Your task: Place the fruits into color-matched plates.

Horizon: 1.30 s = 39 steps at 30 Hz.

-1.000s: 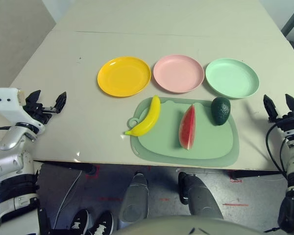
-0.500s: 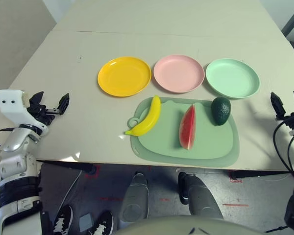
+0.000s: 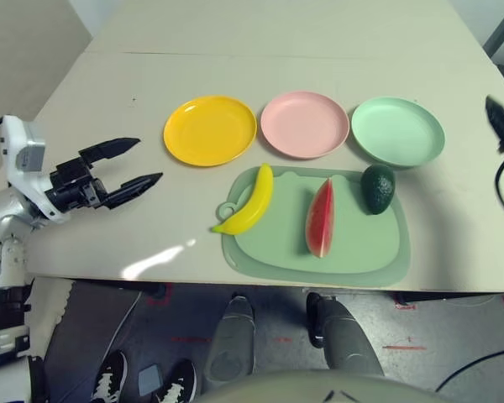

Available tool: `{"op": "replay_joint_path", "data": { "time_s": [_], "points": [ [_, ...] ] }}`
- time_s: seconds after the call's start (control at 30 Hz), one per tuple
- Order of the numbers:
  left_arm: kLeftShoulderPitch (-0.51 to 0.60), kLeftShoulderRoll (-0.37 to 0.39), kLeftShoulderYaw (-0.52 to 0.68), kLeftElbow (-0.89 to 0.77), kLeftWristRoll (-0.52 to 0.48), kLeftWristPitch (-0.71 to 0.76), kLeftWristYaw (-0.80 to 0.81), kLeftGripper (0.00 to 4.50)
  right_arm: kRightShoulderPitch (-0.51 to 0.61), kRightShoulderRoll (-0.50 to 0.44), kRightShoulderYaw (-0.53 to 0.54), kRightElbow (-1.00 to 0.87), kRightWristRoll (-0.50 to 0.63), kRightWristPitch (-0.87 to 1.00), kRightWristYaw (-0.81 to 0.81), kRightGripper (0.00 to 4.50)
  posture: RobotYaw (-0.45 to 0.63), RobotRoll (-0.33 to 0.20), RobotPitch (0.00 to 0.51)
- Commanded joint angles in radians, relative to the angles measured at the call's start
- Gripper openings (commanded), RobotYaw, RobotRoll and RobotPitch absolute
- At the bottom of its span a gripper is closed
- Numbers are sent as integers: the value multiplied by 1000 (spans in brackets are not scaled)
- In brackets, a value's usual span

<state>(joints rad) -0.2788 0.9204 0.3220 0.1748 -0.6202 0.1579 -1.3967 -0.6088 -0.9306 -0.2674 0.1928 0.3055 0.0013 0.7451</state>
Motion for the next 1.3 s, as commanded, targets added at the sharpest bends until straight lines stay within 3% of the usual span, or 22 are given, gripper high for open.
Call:
{"op": "replay_joint_path", "data": {
  "time_s": [0.03, 0.2, 0.37, 0.5, 0.83, 1.3],
  "points": [
    [-32, -11, -60, -20, 1, 6, -66, 4493, -150, -68, 244, -4, -160, -78, 252, 4500, -120, 0, 256],
    [-102, -44, -108, 28, 35, -22, -94, 4493, -415, -65, 480, 152, -303, -369, 575, 4500, -133, 0, 237],
    [-149, -67, -131, 61, 53, -36, -107, 4493, -518, -32, 617, 209, -273, -526, 852, 4500, -122, 0, 229],
    [-146, -85, -143, 52, 61, -38, -110, 4493, -578, -38, 755, 266, -279, -679, 869, 4500, -135, 0, 216],
    [-163, -114, -136, 77, 82, -83, -84, 4493, -652, 38, 908, 402, -326, -820, 869, 4500, -109, 0, 209],
    [-166, -120, -164, 53, 91, -80, -80, 4493, -641, 146, 898, 569, -401, -895, 869, 4500, -88, 0, 210]
  ]
}}
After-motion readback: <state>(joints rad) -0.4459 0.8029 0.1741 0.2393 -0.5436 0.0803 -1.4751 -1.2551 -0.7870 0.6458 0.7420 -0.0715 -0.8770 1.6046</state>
